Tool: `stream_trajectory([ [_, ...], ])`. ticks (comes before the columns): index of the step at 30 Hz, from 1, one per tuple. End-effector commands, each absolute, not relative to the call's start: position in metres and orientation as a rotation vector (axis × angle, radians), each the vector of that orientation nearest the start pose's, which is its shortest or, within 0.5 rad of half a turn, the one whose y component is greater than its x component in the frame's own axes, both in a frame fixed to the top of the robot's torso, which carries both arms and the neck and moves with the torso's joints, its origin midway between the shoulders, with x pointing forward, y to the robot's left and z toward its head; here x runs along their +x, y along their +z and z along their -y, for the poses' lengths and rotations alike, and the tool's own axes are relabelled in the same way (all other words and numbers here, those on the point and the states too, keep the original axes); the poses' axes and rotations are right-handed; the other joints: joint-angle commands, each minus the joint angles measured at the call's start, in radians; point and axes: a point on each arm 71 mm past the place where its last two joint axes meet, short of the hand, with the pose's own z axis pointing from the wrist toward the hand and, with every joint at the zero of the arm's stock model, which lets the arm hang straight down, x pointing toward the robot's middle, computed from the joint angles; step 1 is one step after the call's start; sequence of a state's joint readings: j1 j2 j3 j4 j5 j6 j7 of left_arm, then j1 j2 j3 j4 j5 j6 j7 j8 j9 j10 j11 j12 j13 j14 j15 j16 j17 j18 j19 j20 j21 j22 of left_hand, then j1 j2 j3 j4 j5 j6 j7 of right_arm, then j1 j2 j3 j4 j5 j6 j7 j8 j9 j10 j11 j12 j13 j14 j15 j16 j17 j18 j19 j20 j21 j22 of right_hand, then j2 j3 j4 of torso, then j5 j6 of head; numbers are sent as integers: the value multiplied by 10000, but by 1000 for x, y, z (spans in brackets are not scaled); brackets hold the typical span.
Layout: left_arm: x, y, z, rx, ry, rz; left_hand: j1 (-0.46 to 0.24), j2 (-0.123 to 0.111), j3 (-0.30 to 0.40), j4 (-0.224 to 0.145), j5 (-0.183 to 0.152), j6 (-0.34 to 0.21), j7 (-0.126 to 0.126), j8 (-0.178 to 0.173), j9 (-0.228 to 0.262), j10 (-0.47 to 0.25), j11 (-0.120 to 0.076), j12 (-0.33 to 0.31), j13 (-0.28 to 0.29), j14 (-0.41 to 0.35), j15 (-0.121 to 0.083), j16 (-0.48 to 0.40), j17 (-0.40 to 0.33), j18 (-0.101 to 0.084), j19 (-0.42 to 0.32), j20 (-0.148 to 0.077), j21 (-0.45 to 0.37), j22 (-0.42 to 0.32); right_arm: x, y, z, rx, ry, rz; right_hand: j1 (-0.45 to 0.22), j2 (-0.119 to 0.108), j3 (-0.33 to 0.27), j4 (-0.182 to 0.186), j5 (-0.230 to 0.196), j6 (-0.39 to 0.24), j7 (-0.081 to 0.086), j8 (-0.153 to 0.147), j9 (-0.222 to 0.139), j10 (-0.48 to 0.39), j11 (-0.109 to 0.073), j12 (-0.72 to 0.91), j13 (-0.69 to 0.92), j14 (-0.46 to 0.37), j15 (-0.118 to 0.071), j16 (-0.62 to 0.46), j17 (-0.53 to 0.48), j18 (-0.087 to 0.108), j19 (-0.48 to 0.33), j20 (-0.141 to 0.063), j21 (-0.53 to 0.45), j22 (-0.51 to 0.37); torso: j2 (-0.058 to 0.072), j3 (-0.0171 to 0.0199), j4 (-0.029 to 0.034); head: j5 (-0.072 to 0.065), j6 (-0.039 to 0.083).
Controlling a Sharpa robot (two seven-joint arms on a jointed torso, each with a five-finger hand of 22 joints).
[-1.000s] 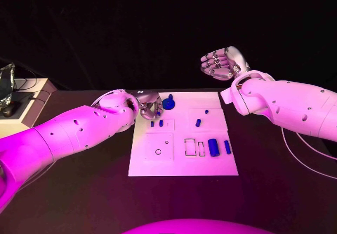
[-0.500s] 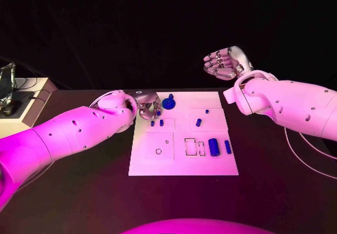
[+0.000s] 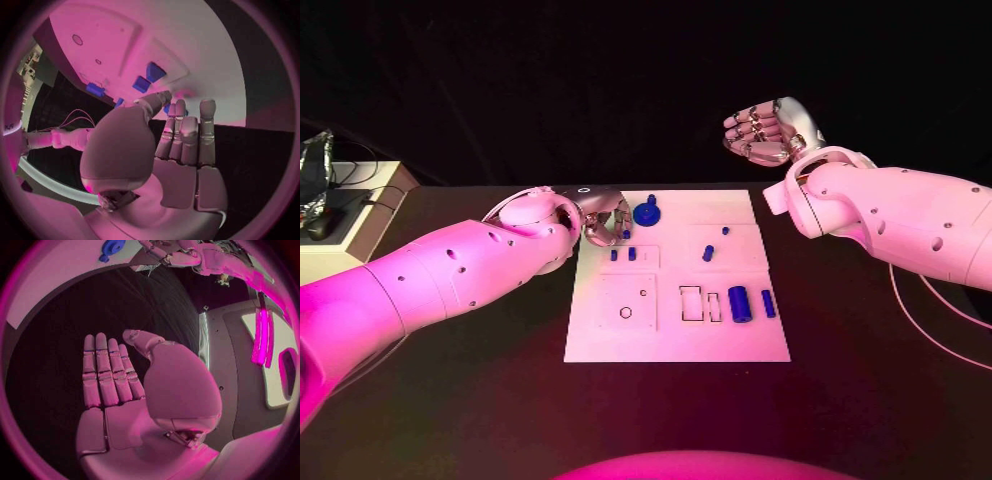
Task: Assemble the parts on the task board
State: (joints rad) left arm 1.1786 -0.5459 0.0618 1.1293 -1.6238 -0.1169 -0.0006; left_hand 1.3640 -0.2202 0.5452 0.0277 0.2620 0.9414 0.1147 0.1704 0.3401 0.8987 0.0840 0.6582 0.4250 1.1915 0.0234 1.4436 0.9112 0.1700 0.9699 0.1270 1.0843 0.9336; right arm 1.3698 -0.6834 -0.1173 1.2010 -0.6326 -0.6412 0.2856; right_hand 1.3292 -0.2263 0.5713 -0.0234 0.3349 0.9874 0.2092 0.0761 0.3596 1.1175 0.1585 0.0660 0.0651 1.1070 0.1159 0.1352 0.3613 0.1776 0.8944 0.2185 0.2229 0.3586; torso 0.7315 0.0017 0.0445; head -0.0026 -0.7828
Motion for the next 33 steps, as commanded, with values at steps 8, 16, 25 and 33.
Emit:
stream_trajectory([
  [8, 553, -197, -165, 3325, -5361, -17562, -32, -235, -56, 104, 58, -317, -69, -174, -100, -271, 57, 174, 28, -82, 68, -39, -66, 11, -70, 57, -125, -78, 564, -118, 241, 4396, 8932, -12654, -85, -116, -115, -84, 47, -87, 16, -49, -31, -300, 20, -50, -20, -78, 6, -93, -25, 50, 69, 91, -197, -195, -15, -6, 10, -23, 31],
  [16, 557, -189, -188, 2799, -5180, -17354, 49, -200, -6, 99, 84, -377, -11, -211, -137, -424, 83, 248, 27, -160, 91, -52, -159, 31, -146, 80, -201, -157, 564, -125, 252, 3625, 8481, -13806, 34, -29, -329, -197, 84, -40, -33, 2, -37, -368, -40, 22, -1, 376, -130, 38, 36, 66, 600, -49, -135, -330, -9, 3, 16, -37, 102],
  [25, 564, -158, -232, -1170, -7956, -15406, 206, 65, 350, 298, 79, -245, 422, 119, -134, -824, 293, -92, -638, -2429, 234, -1928, -3622, 144, -824, 174, -1219, -972, 559, -136, 260, 937, 7143, -15534, 279, 288, -1063, -642, 108, 753, -458, 137, -135, 1299, -667, 78, 48, 3673, -1189, 2357, 1701, 23, 2635, -1370, 3135, 1884, -23, 6, -4, -169, 253],
  [33, 550, -165, -271, -7507, -12568, -14427, 113, 366, 266, 606, 94, -515, 735, 326, -180, -686, 459, -593, -1439, -2596, 373, -3028, -4099, 140, -902, 296, -2034, -1548, 549, -153, 254, -1696, 5168, -16021, -106, 147, -401, -545, -33, 990, -577, 83, -175, 1691, -862, -5, 114, 3910, -1329, 6618, 4859, -109, 3222, -1418, 5535, 4034, -38, -5, -17, -585, 507],
])
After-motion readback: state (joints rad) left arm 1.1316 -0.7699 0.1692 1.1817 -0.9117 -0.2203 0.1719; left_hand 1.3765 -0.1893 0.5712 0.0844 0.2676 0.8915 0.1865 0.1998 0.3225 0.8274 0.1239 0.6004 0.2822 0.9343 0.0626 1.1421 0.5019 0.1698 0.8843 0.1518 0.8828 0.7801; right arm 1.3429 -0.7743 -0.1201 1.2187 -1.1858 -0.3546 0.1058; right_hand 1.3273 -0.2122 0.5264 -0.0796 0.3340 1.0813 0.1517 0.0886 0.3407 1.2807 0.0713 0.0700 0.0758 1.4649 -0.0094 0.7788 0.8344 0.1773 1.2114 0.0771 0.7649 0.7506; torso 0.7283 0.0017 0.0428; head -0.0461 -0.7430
